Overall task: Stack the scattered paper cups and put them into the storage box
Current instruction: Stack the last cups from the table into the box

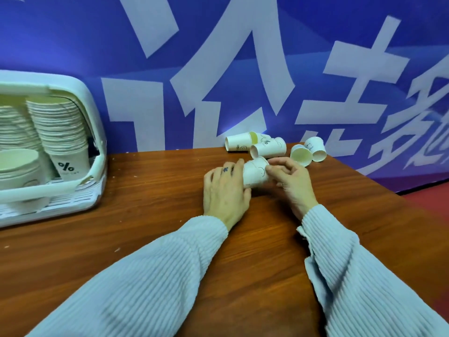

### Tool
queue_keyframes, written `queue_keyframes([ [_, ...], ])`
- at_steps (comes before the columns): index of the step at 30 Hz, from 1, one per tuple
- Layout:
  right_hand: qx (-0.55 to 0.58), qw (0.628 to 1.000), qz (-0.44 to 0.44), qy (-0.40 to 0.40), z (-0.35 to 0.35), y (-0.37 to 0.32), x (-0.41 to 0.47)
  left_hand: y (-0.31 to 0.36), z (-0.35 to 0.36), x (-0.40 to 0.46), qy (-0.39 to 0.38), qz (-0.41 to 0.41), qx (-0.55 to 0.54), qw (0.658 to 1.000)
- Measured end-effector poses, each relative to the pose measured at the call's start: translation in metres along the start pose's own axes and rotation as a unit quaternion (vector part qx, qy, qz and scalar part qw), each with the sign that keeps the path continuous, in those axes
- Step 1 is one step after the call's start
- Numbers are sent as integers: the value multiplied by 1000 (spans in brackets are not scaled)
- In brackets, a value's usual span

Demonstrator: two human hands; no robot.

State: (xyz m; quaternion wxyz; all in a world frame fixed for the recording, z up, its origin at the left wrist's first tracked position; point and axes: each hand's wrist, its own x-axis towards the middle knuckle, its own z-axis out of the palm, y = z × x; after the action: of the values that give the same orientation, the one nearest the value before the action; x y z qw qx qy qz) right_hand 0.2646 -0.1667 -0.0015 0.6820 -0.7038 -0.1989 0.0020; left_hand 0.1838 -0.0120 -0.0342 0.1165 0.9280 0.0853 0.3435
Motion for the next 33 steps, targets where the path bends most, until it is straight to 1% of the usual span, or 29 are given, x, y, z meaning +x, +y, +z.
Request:
queue_keyframes([
  [4,4,996,-47,81,-4,-21,-19,-16,-34,-12,5,13,17,1000],
  [7,-21,995,-69,74,6,-37,-29,-33,-67,-19,11,-11,-5,1000],
  [10,-26,992,-103,63,35,-54,-37,-51,-106,-25,35,-68,-77,994],
  [13,-19,989,-143,28,81,-74,-46,-79,-151,-31,85,-146,-173,970],
  [15,-21,986,-166,-2,118,-86,-54,-104,-180,-37,124,-177,-203,955],
  [20,-52,971,-219,-74,217,-109,-72,-174,-243,-67,217,-244,-230,917],
  [24,-104,952,-269,-99,296,-125,-79,-227,-279,-91,271,-295,-227,888],
  [26,-149,935,-303,-104,331,-131,-79,-247,-291,-101,280,-306,-221,882],
  [29,-213,903,-352,-127,370,-138,-79,-269,-299,-113,277,-303,-209,888],
  [31,-270,880,-357,-160,386,-136,-79,-277,-299,-118,274,-299,-204,891],
  [33,-321,861,-345,-192,394,-134,-77,-284,-298,-121,268,-296,-197,895],
])
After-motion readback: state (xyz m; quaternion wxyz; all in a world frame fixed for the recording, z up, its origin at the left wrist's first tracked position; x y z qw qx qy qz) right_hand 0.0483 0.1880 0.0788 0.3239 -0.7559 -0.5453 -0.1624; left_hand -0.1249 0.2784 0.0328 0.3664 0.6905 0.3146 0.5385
